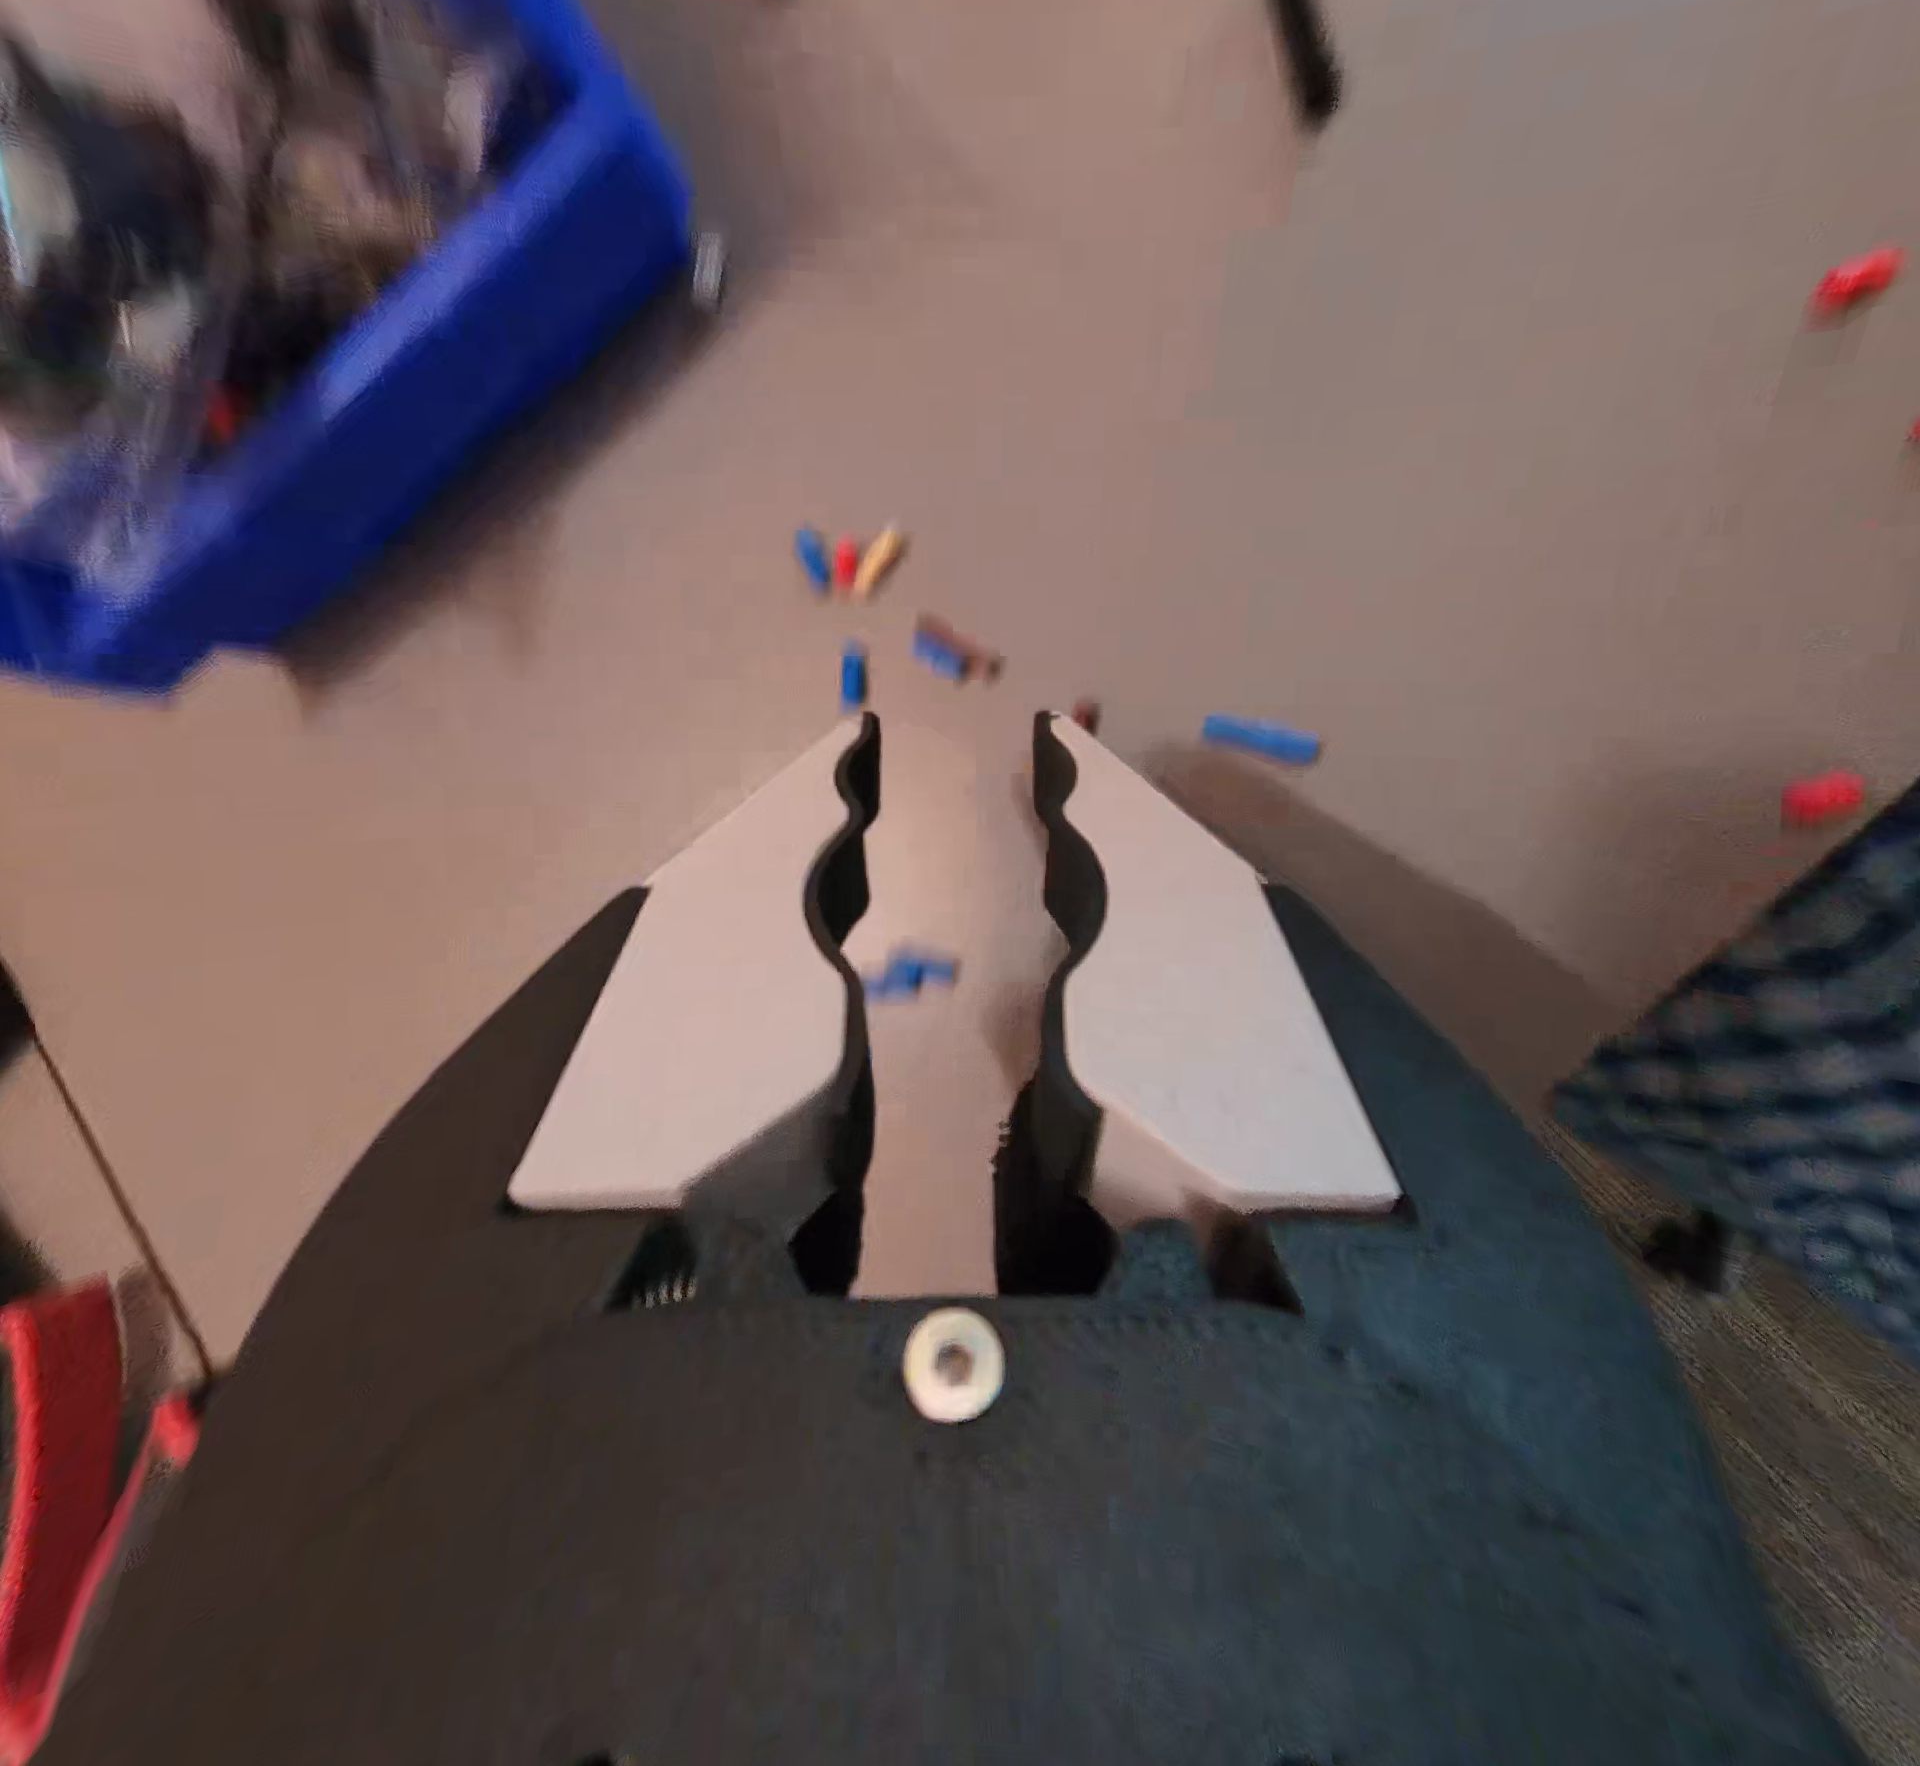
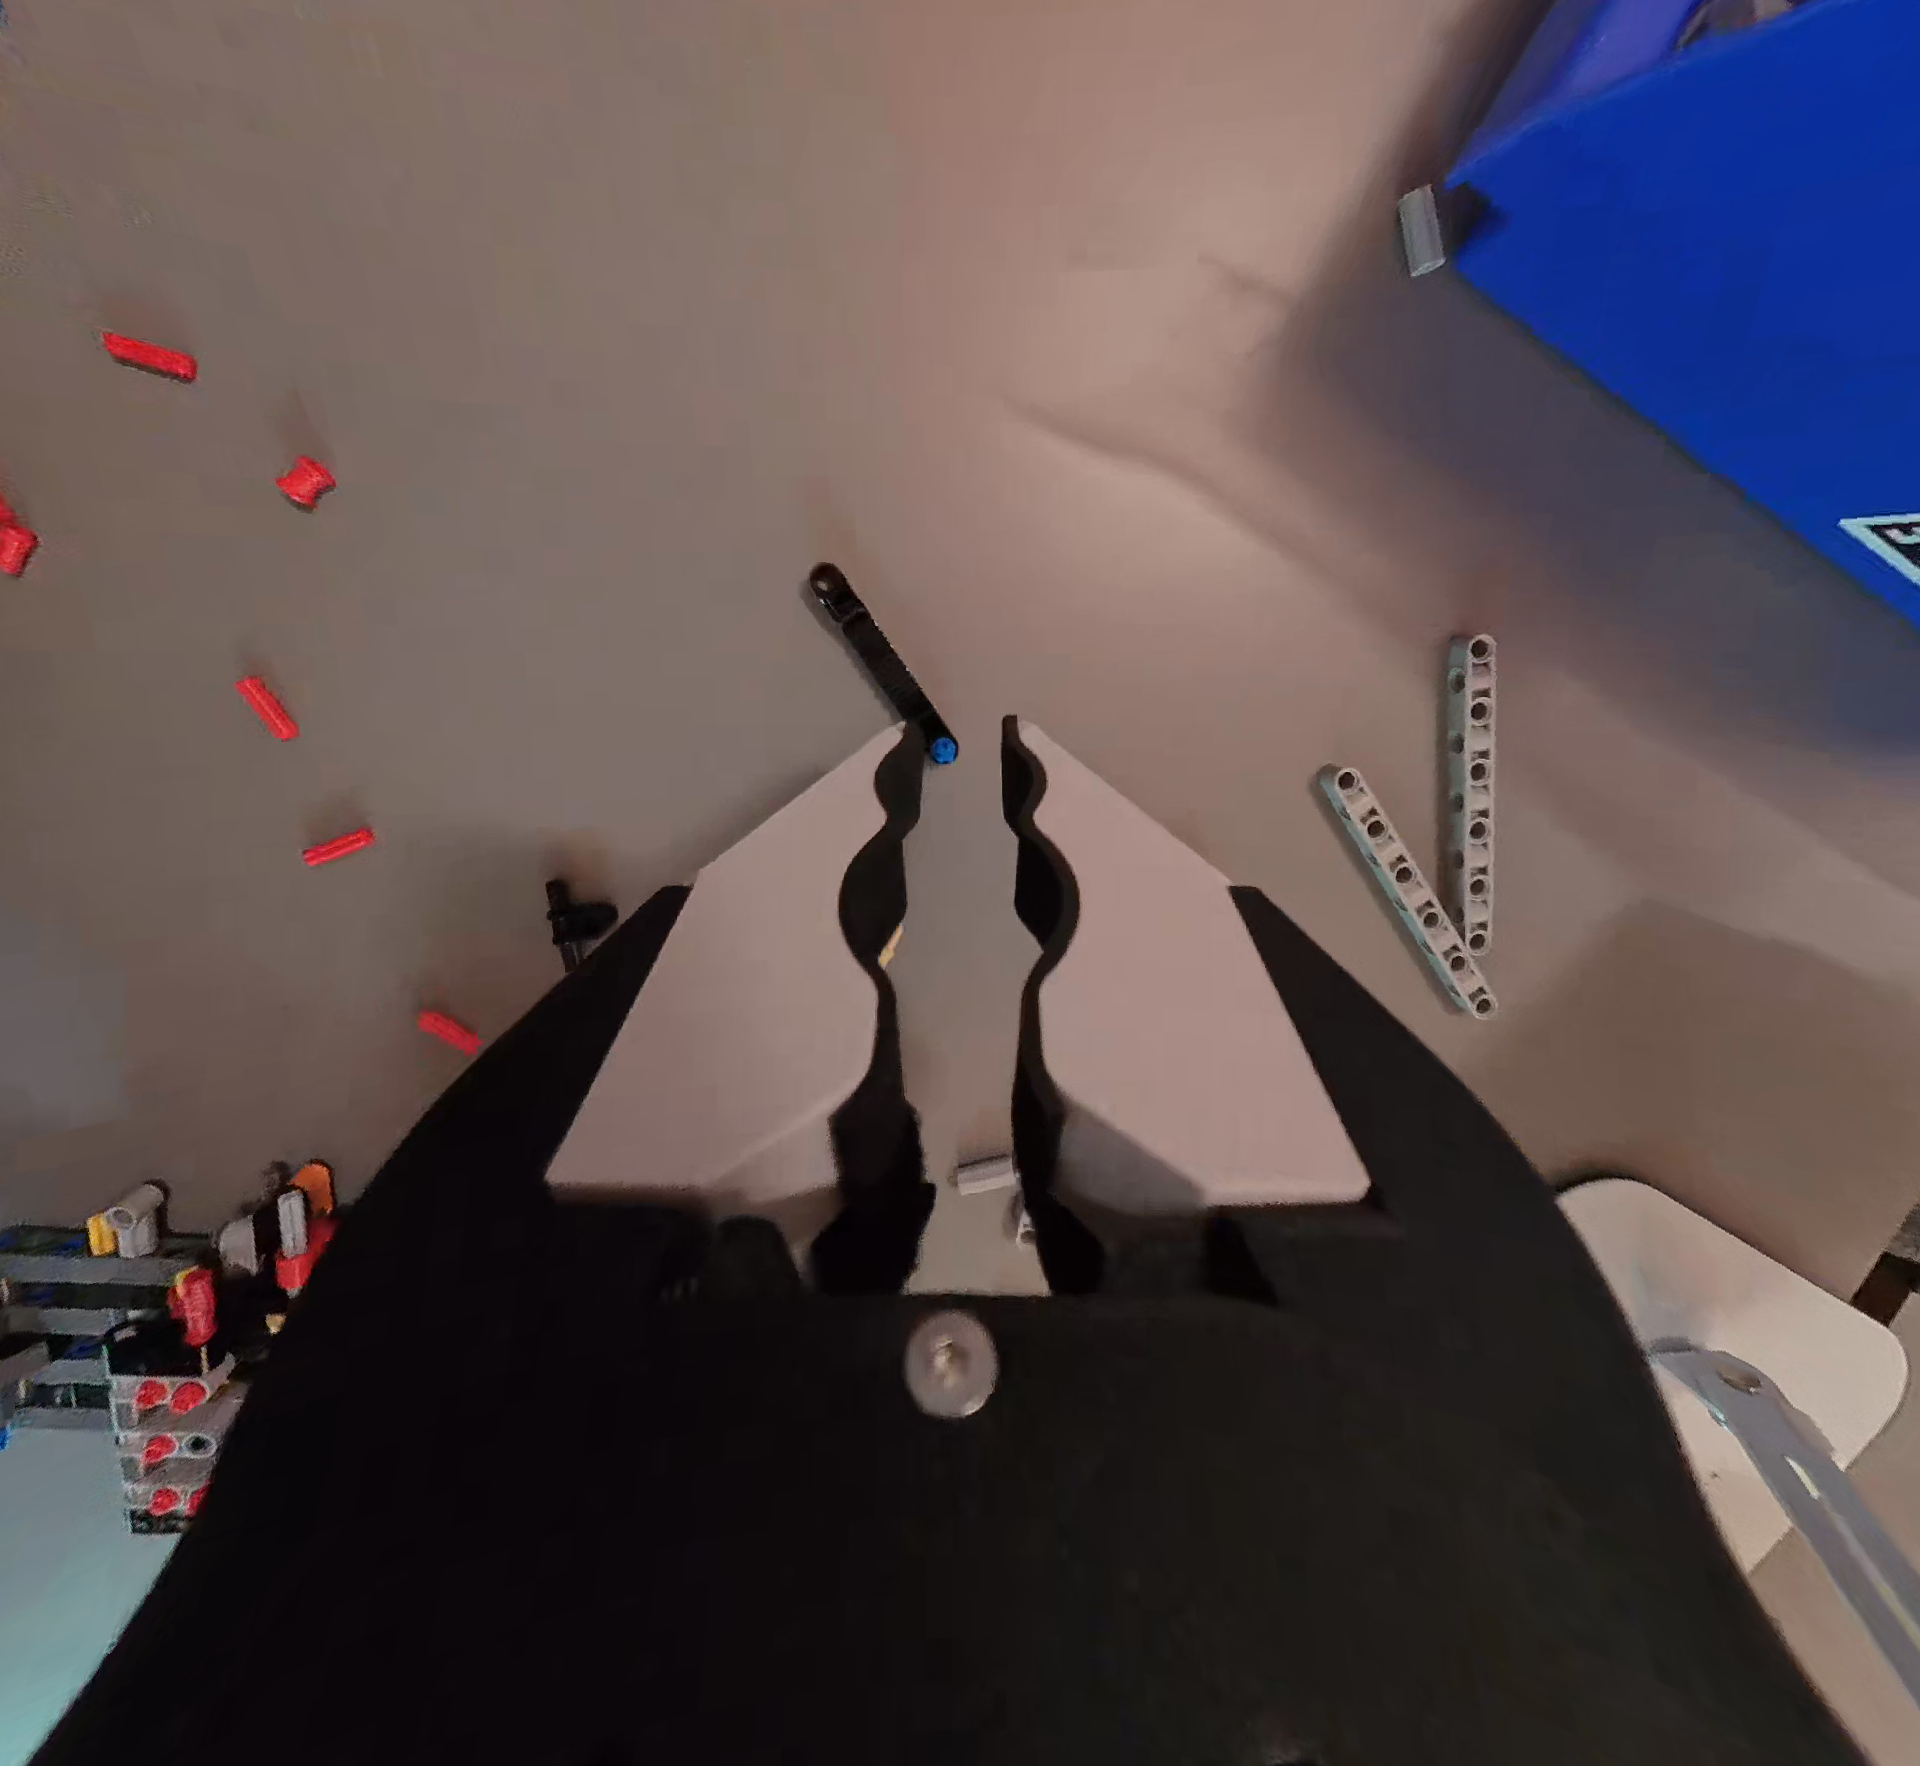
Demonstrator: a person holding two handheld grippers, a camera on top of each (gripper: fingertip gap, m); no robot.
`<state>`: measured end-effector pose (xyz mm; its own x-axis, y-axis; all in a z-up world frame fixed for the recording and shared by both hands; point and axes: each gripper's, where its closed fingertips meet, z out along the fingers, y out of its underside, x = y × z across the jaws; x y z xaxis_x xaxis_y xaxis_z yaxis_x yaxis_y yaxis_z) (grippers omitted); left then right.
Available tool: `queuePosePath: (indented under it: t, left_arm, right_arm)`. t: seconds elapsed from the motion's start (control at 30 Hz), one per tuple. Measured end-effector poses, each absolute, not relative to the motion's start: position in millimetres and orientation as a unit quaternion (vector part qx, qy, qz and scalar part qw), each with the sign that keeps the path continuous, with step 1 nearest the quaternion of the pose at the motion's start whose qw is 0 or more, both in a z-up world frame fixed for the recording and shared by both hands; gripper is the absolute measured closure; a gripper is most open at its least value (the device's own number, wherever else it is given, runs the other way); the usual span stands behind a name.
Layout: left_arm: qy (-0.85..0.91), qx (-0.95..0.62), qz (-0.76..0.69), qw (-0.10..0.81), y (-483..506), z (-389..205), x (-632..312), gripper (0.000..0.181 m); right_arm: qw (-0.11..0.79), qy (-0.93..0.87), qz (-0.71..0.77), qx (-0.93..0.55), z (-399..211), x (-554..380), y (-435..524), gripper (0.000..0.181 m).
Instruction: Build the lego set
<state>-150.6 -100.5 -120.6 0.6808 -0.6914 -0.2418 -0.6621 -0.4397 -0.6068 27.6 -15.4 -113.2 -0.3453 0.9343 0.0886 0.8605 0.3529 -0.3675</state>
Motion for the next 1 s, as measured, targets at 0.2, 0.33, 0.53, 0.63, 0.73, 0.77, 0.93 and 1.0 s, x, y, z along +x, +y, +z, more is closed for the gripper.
queuePosePath:
  t: [0.2, 0.33, 0.53, 0.63, 0.73, 0.77, 0.93, 1.0]
  left_arm:
    - [0.345, -0.878, -0.012, 0.333, -120.1, -139.8, -212.7, 0.153]
    - [0.375, -0.873, 0.008, 0.313, -119.1, -157.7, -220.6, 0.156]
    - [0.411, -0.851, -0.025, 0.327, -113.4, -158.9, -209.8, 0.161]
    - [0.414, -0.849, -0.031, 0.327, -113.9, -159.9, -208.1, 0.166]
    - [0.408, -0.849, -0.035, 0.333, -115.3, -161.1, -207.4, 0.175]
    - [0.405, -0.849, -0.036, 0.338, -115.4, -161.1, -207.5, 0.176]
    - [0.392, -0.849, -0.028, 0.352, -115.2, -160.8, -208.3, 0.176]
    - [0.378, -0.853, -0.031, 0.358, -114.9, -160.6, -208.4, 0.176]
  right_arm:
    - [0.156, -0.814, 0.147, -0.541, -110.0, 15.3, -33.0, 0.171]
    - [0.152, -0.817, 0.155, -0.535, -109.1, 9.0, -42.2, 0.173]
    - [0.149, -0.819, 0.16, -0.53, -109.8, 2.7, -50.1, 0.175]
    - [0.152, -0.819, 0.163, -0.529, -107.5, 1.0, -52.2, 0.176]
    - [0.155, -0.815, 0.178, -0.529, -101.5, -0.2, -59.8, 0.175]
    - [0.155, -0.814, 0.185, -0.528, -99.3, 0.1, -63.8, 0.175]
    - [0.159, -0.812, 0.203, -0.523, -91.7, 2.2, -82.3, 0.175]
    - [0.162, -0.811, 0.208, -0.523, -90.0, 2.6, -87.2, 0.175]
